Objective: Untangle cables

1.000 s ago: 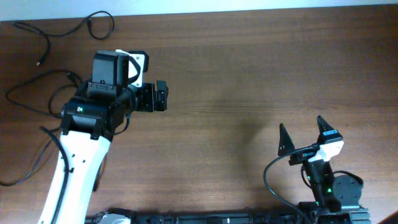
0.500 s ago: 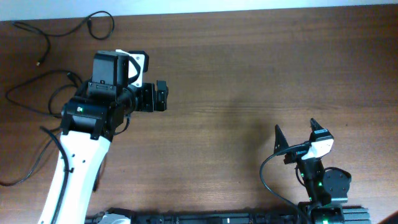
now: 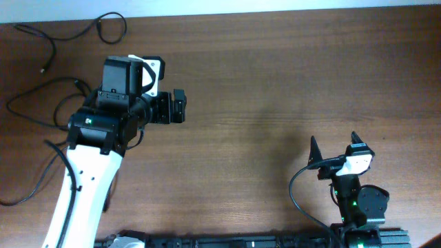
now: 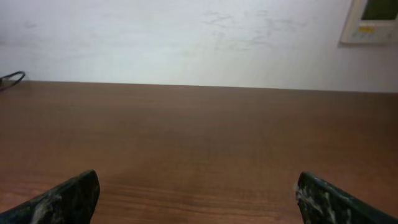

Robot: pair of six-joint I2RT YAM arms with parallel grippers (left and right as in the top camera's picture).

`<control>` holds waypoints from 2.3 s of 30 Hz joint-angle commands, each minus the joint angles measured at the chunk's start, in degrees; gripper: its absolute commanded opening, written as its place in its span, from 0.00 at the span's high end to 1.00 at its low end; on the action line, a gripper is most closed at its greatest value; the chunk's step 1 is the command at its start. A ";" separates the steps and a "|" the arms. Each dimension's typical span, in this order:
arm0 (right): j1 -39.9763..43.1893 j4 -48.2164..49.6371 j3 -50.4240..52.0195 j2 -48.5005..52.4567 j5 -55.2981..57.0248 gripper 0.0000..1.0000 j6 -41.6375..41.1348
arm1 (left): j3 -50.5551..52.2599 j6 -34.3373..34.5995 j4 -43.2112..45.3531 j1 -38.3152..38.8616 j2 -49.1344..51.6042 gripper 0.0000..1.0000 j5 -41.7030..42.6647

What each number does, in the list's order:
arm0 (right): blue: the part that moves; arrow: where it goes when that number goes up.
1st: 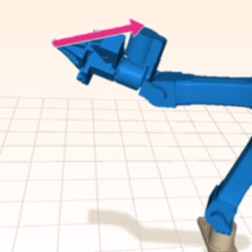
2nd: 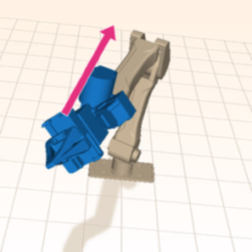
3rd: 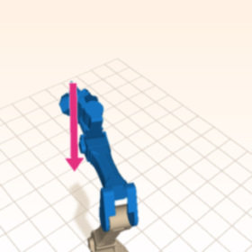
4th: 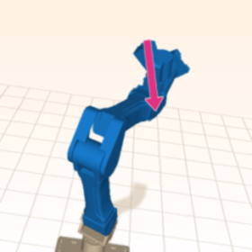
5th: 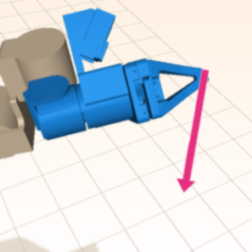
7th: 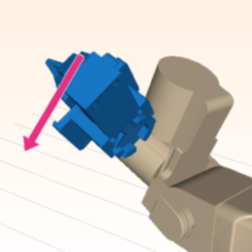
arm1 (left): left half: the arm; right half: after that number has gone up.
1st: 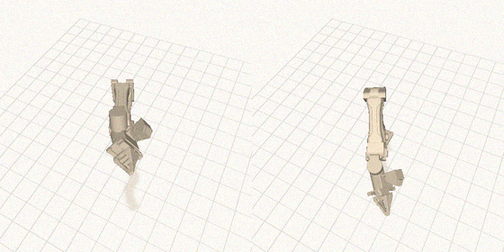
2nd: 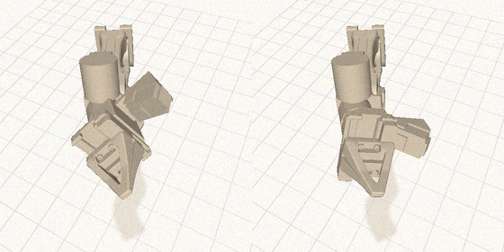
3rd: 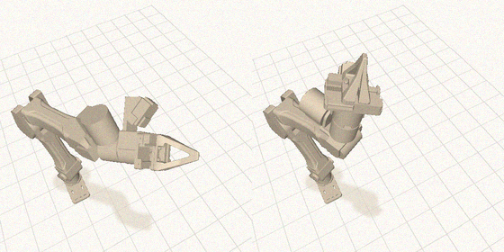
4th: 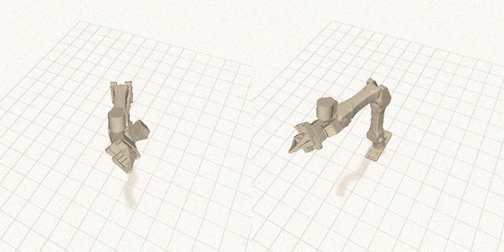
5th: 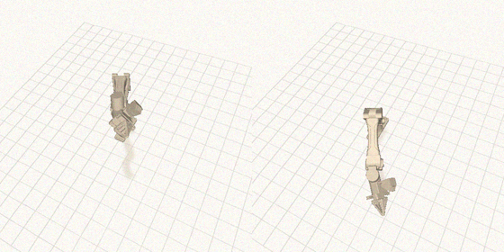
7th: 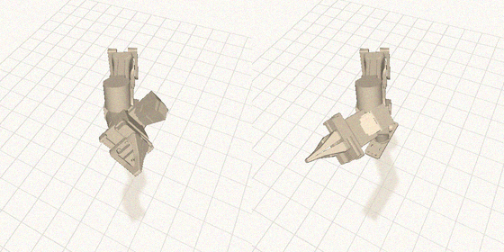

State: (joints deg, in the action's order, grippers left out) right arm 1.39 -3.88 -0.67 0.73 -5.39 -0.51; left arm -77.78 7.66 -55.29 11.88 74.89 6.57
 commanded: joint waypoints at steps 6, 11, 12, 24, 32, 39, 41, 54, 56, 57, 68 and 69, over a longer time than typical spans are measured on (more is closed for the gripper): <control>-0.26 -0.63 0.33 -0.55 1.14 0.02 1.36 | -0.09 -0.92 0.04 0.09 0.13 0.01 -0.42; -0.26 -0.61 0.33 -0.55 1.11 0.02 2.21 | -0.09 -0.92 0.04 0.09 0.13 0.01 -0.42; -0.26 -0.52 0.33 -0.55 0.92 0.02 2.21 | -0.09 -0.90 0.04 0.09 0.15 0.01 -0.42; -0.26 -0.39 0.33 -0.55 0.94 0.02 2.21 | -0.09 -0.90 0.04 0.09 0.13 0.01 -0.42; -0.26 -0.39 0.35 -0.55 0.94 0.02 2.21 | -0.09 -0.92 -1.36 0.09 0.13 0.01 -0.46; -0.26 -0.39 0.33 -0.55 0.94 0.02 2.21 | 3.61 -0.92 -7.10 0.07 -2.38 0.01 -2.97; -0.26 -0.39 0.33 -0.55 0.94 0.02 2.21 | 11.19 -0.92 -5.20 0.07 -7.69 0.01 -6.08; -0.26 -0.37 0.33 -0.55 0.94 0.02 2.21 | 45.72 -1.07 2.34 -6.80 -62.86 0.01 -5.51; -0.26 -0.37 0.35 -0.55 0.94 0.02 2.21 | 47.65 -1.09 4.92 -6.80 -63.69 0.01 -5.53; -0.26 -0.37 0.33 -0.55 0.94 0.01 2.21 | 49.42 -1.11 8.04 -6.80 -64.41 0.01 -5.55; -0.26 -0.37 0.35 -0.55 0.94 0.02 2.21 | 70.34 -4.74 47.01 -12.33 -74.62 0.02 -5.53; -0.26 -0.37 0.35 -0.55 0.94 0.02 2.21 | 71.30 -5.01 49.07 -12.33 -74.60 0.01 -5.51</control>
State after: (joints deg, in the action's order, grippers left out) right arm 1.39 -3.86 -0.62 0.58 -4.73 1.69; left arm -9.26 5.39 -10.20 -0.10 1.23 0.82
